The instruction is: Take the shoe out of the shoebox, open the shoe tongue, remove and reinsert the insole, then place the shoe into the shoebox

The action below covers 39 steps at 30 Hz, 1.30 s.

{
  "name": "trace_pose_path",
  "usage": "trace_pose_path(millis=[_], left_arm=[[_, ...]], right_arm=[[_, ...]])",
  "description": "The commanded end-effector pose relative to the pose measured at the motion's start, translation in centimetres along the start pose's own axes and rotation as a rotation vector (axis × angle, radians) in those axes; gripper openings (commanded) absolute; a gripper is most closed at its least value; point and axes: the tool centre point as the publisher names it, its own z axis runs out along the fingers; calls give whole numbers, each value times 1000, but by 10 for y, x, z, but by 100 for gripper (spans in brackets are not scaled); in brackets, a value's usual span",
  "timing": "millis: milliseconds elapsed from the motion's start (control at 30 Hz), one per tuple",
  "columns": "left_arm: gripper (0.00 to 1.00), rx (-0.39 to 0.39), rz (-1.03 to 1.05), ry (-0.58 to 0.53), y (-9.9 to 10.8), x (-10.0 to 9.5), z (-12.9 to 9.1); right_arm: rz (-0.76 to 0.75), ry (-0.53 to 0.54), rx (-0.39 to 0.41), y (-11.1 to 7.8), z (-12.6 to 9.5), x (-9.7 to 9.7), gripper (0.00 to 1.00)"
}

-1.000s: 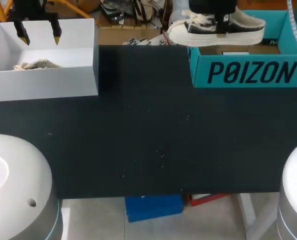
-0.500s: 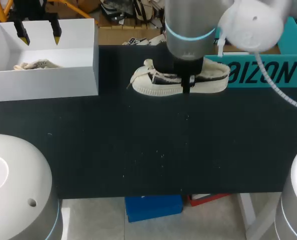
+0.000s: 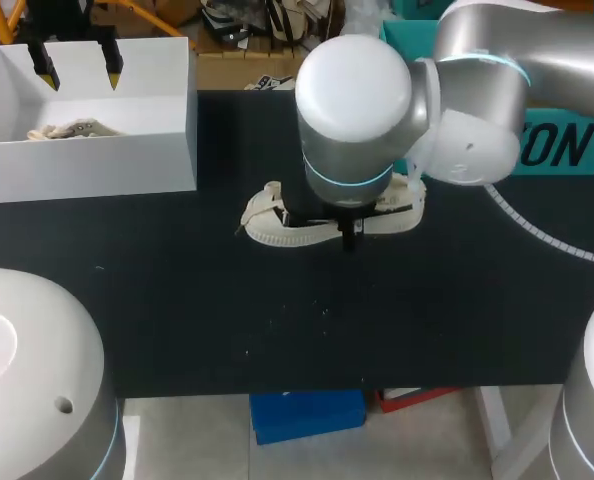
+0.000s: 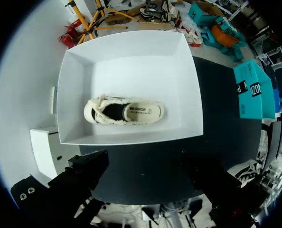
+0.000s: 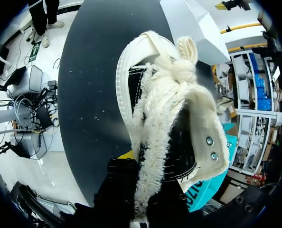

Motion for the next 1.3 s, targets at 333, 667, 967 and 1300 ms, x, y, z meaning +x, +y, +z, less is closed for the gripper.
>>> trace_pose_path(millis=[333, 667, 967, 1300], left_arm=[[100, -2, -1, -1, 0, 0, -1], [100, -2, -1, -1, 0, 0, -1], [100, -2, -1, -1, 0, 0, -1], [100, -2, -1, -1, 0, 0, -1]], right_arm=[[-48, 98, -19, 31, 64, -1, 0], [-25, 107, -47, 50, 95, -2, 0], [-13, 122, -70, 68, 112, 8, 0], [3, 129, -76, 65, 109, 12, 100]])
